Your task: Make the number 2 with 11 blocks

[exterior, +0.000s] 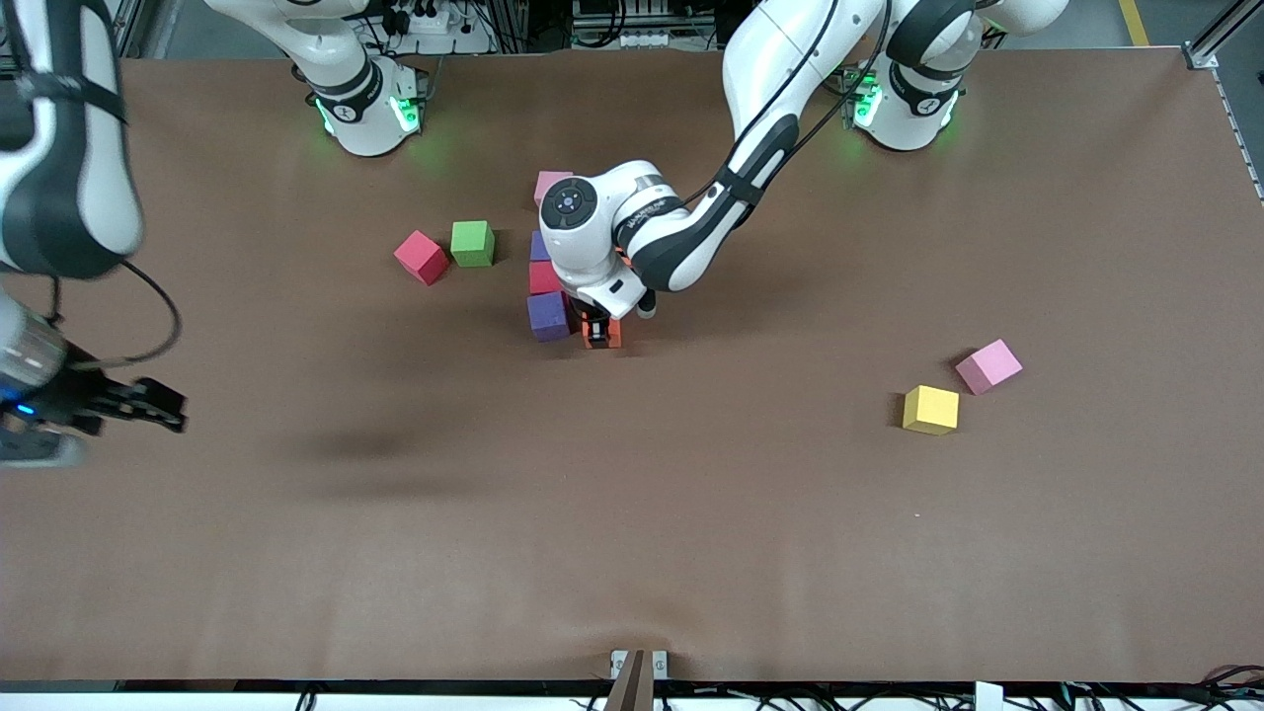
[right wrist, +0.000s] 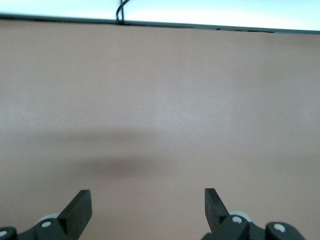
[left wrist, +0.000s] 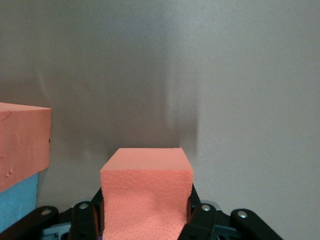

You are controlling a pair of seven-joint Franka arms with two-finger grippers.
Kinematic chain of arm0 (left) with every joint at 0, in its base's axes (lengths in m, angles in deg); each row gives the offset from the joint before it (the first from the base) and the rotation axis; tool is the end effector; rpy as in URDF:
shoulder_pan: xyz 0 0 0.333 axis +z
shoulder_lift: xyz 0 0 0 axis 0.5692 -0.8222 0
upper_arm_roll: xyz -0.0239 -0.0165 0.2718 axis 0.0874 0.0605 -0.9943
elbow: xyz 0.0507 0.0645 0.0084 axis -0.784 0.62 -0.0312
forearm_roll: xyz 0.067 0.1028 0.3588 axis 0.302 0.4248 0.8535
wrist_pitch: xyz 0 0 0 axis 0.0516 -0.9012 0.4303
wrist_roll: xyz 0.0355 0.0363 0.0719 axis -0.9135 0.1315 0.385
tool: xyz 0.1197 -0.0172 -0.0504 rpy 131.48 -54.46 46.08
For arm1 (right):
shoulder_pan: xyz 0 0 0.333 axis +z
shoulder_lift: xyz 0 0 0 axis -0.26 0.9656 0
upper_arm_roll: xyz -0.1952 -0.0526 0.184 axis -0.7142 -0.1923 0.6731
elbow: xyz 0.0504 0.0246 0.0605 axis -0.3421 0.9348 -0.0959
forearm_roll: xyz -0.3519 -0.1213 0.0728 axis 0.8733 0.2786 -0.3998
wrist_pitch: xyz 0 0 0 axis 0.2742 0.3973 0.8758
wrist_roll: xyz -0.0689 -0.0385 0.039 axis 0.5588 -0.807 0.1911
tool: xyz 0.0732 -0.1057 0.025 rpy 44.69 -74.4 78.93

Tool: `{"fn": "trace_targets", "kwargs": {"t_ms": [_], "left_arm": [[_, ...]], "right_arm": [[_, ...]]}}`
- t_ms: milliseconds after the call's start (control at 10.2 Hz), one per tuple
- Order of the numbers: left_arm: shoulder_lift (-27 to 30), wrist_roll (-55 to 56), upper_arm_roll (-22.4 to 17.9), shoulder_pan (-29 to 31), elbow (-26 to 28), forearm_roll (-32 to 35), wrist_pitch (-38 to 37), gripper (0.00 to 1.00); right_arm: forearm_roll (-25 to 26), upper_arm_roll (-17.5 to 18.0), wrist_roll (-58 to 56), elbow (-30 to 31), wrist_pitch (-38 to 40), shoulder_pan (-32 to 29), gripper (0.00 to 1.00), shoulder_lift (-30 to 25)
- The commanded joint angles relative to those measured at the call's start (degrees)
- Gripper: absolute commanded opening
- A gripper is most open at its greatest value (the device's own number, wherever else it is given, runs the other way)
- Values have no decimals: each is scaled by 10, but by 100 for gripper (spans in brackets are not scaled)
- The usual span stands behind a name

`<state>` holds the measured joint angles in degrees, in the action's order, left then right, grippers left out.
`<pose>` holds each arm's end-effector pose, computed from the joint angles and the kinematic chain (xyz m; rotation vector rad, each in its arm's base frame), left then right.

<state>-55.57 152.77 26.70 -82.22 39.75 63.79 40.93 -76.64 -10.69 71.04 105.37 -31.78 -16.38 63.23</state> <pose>0.4018 -0.5660 0.1668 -2.1666 -2.2653 -0.0623 0.6373 -0.0510 0.4624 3.0702 -0.0138 0.2358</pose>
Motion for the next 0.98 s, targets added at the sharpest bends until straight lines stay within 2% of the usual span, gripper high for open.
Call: {"fn": "trace_targets", "kwargs": {"t_ms": [0, 295, 787, 886], "left_arm": [[-3, 7, -8, -11, -3, 0, 2, 0], [-6, 1, -8, -20, -3, 7, 11, 0], [-7, -19, -8, -27, -7, 8, 38, 0], [-9, -19, -8, -27, -7, 8, 43, 0]], "right_arm": [[9, 7, 37, 12, 33, -19, 100, -31], [5, -9, 36, 14, 33, -26, 100, -37], [5, -9, 58, 18, 39, -19, 100, -65], [5, -10, 62, 18, 66, -12, 100, -73]]}}
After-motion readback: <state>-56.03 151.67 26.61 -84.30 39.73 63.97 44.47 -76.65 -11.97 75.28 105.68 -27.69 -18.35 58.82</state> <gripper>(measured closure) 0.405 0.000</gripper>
